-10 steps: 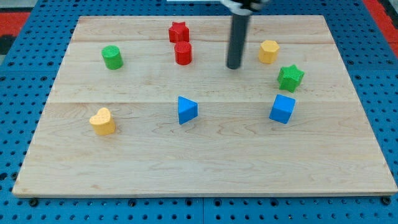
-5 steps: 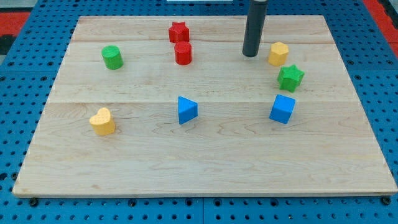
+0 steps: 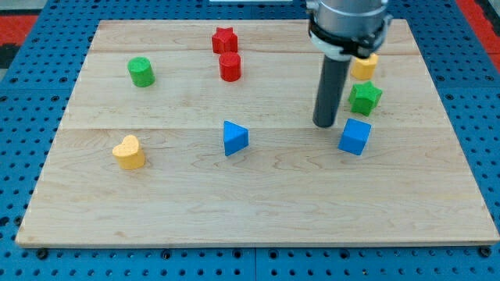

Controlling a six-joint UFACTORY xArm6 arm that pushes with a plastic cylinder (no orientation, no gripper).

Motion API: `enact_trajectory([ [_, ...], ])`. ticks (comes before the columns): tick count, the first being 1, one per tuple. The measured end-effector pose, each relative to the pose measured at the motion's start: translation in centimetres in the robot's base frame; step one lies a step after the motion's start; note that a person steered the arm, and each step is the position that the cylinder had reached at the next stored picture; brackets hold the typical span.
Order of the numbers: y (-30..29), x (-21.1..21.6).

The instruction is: Adjust the yellow hexagon green star and blue cube to make a vertical line

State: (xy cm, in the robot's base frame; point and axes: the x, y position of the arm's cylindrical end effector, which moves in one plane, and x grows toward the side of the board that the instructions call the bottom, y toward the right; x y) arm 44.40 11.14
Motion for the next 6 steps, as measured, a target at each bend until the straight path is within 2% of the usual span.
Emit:
enact_trajectory([
  [1, 1.5, 0.8],
  [2, 6.5, 0.9],
  [3, 2.4, 1.0],
  [4, 4.1, -0.6],
  [5, 12.0, -1.4],
  [6, 17.7, -0.3],
])
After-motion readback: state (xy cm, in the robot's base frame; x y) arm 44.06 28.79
